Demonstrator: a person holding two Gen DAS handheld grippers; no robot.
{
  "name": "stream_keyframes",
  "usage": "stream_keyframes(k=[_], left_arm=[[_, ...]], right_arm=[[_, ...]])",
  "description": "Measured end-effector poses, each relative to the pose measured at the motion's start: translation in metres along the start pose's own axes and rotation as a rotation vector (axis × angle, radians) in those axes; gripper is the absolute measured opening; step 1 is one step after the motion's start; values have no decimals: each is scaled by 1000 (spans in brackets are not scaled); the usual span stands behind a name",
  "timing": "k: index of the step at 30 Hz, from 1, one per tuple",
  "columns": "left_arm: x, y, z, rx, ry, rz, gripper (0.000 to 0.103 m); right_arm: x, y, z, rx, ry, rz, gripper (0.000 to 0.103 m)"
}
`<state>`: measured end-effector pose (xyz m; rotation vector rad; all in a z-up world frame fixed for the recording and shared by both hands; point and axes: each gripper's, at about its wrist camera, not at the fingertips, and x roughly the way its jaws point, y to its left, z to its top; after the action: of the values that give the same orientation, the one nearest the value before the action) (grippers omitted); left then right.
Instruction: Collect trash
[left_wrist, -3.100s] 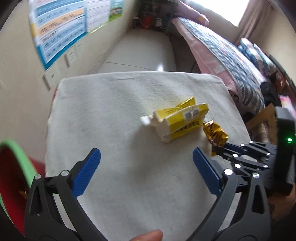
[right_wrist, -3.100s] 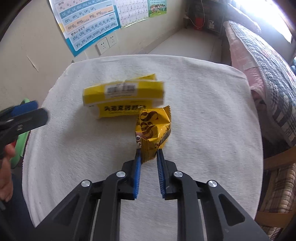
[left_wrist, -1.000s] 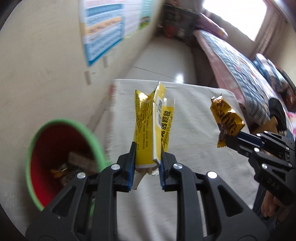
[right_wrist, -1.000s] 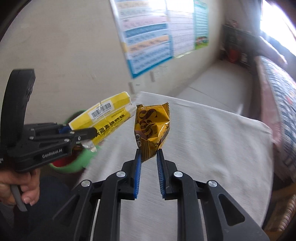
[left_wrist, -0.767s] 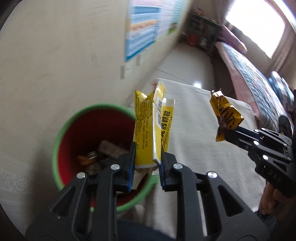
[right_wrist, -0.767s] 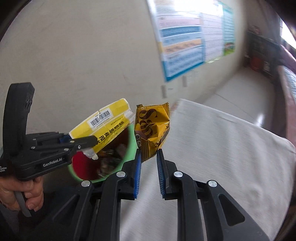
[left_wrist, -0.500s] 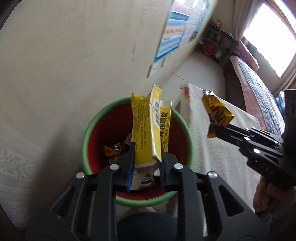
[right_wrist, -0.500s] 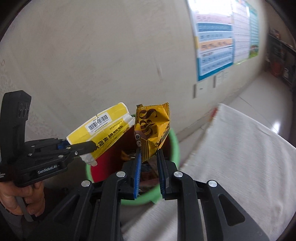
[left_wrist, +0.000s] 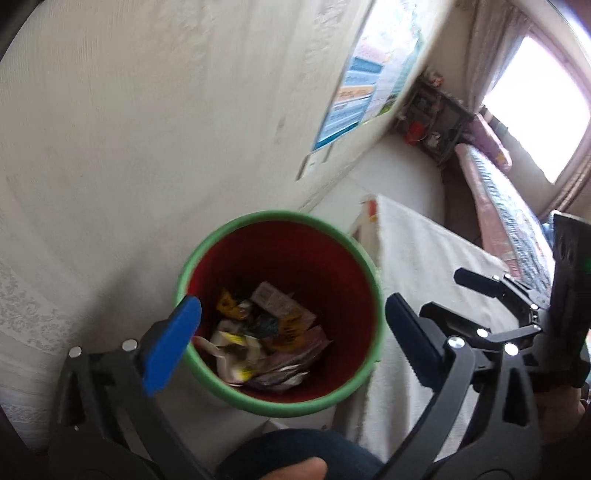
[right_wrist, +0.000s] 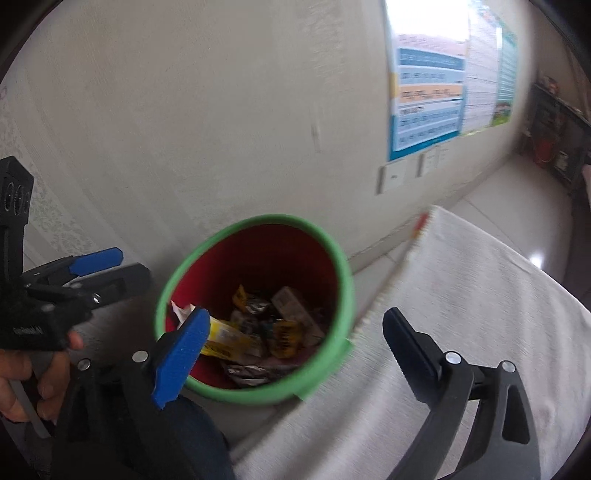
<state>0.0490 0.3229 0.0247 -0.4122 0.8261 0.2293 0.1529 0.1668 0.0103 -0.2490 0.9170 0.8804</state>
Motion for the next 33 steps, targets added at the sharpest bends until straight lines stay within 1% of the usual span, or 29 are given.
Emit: stream_keyframes(k=[1,3,4,6,7,10,13,17,21,24,26,28,33], left_arm=[[-1,-8,-2,11,-10,-9,98],[-3,-23,-5,32,-32,-16,98],[-4,-33,-8,42,-46,-17,98],[-6,-53,-15,65,-71,-8,98],[-6,-63,-19,81,-82,-7,98],[-8,-100,-33,154,-120,-2,98],[-7,-131,-47,200,-139,-30,98],[-1,-165,-67,276,-120,-87,98],[4,-190,-83,325,-90,-135,98],[6,-198,-95,323,-93,-132,98],[10,-198,-104,315,-89,-136,98],[13,-200,-111,330,-92,-118,98],[12,-202,-114,346,-118,-125,98]], right_arm=[[-10,-5,-6,11,-12,-16,93],[-28,-17,-18,28,-51,-81,96],[-41,-25,-24,40,-83,-127,96],[-63,-38,-39,73,-130,-191,96],[-76,-47,-49,100,-156,-220,96],[-106,-71,-72,166,-196,-286,96],[-138,-93,-98,228,-248,-359,96],[-173,-115,-133,285,-303,-444,96],[-189,-127,-159,317,-313,-513,96],[-197,-134,-182,362,-321,-547,96],[-199,-138,-191,392,-319,-566,96],[-198,-141,-197,424,-320,-578,96],[-191,-145,-203,439,-297,-581,96]])
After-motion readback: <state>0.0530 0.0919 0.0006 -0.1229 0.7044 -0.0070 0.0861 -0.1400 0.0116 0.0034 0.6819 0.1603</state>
